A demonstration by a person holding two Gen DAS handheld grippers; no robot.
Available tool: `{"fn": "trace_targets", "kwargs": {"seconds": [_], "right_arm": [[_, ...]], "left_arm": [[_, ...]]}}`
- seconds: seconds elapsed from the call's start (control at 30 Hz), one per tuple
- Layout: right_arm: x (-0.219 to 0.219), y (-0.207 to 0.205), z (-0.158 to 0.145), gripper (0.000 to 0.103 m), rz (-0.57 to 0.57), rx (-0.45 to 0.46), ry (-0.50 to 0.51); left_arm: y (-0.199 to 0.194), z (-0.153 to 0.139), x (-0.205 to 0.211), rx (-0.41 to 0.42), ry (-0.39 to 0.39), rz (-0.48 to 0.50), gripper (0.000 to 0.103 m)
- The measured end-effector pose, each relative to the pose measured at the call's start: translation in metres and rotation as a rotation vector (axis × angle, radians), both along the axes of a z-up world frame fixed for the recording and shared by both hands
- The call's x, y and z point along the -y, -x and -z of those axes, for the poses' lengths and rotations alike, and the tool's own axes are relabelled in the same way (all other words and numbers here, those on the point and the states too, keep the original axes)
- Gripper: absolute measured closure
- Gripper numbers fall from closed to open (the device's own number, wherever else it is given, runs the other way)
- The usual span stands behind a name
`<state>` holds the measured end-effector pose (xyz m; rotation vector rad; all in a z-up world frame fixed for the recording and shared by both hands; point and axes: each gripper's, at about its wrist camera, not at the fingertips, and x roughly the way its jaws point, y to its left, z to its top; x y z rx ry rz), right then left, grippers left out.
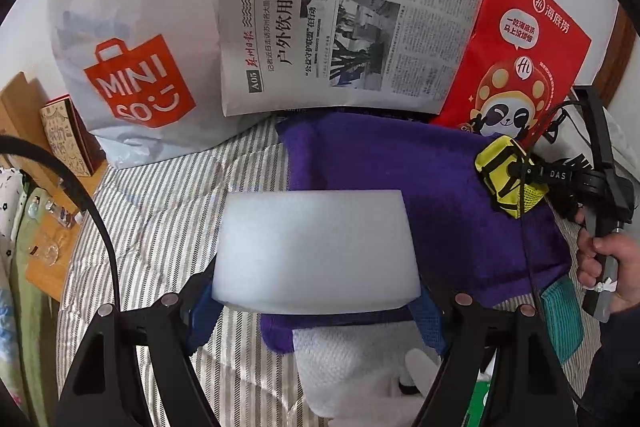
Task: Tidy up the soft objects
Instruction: 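Carry the pouch onto the purple towel and open the right tool while the left carries the sponge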
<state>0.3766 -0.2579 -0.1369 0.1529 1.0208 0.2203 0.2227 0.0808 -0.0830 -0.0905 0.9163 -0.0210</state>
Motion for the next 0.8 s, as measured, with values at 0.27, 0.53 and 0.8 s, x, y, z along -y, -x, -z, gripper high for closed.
{"fn": "trace_targets", "kwargs": {"seconds": [0.27,0.53,0.8], "right_arm": [[0.002,-0.002,0.008,0.075,-0.019,0.005,0.104],[0.0,0.009,0.018,0.062,-0.022,0.008,0.21],[0.0,0.027,0.007,0.044,-0.034,0.022,0.208]], "left_arm": [[-0.008,0.006,0.004,-0.016,0.0,0.012,0.024],[-0.021,0.01,0.012,-0.015,0.008,0.034,0.024],[-0.041,0.014,0.024,0.005,-0.01,0.046,0.024]]}}
